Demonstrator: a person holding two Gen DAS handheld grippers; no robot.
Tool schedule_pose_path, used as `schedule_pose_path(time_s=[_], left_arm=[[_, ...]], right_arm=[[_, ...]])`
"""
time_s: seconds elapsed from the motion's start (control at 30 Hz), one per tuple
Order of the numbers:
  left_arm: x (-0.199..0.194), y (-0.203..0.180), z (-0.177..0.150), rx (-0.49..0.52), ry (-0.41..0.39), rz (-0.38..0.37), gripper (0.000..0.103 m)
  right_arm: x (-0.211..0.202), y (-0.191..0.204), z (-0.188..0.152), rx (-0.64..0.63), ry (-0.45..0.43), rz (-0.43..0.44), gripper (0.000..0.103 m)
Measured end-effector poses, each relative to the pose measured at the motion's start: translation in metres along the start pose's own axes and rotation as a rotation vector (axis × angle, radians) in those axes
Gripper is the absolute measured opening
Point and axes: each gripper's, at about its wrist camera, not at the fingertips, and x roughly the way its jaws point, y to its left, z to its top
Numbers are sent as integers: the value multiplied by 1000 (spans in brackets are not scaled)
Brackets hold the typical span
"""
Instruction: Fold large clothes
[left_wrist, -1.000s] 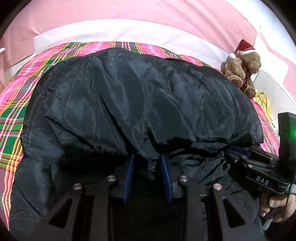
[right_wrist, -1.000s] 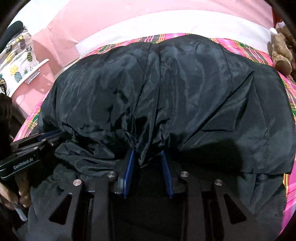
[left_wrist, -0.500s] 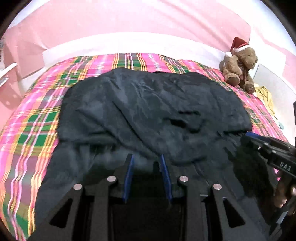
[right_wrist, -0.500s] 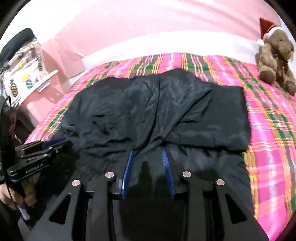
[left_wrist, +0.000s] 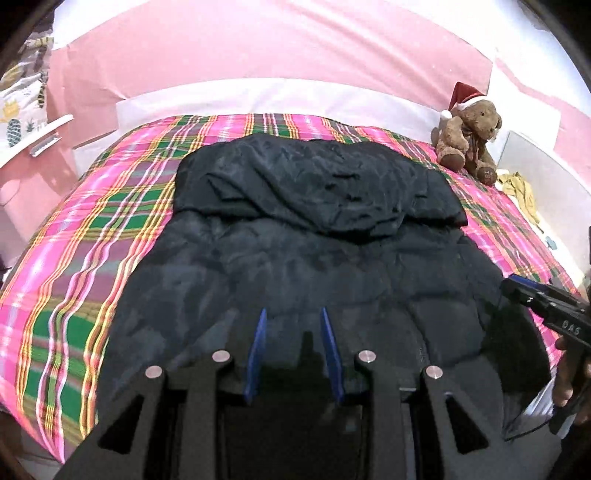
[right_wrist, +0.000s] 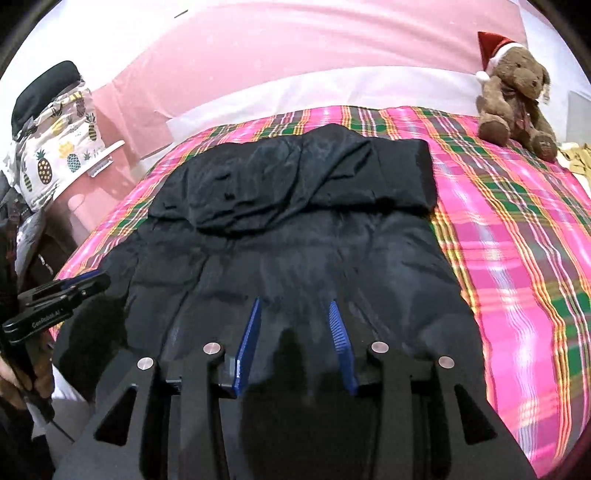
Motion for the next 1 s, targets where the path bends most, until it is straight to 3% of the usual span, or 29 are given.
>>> schedule_pose_path(time_s=[0.23,0.43,0.57,1.0], left_arm=[[-13,1,-20,0,-5,27,32],[-15,0,-38,20,-4,62,41],[-16,5,-44,19,2,84,45],[-24,59,-51,-65,-45,187,57]], right_arm=[[-10,-17,-23,48,17,-22,47],[-15,-34,-36,90,23,-44,48],[-20,-47,-41,121,17,-61,61],[-27,-98,-58,239,26,-123,62]])
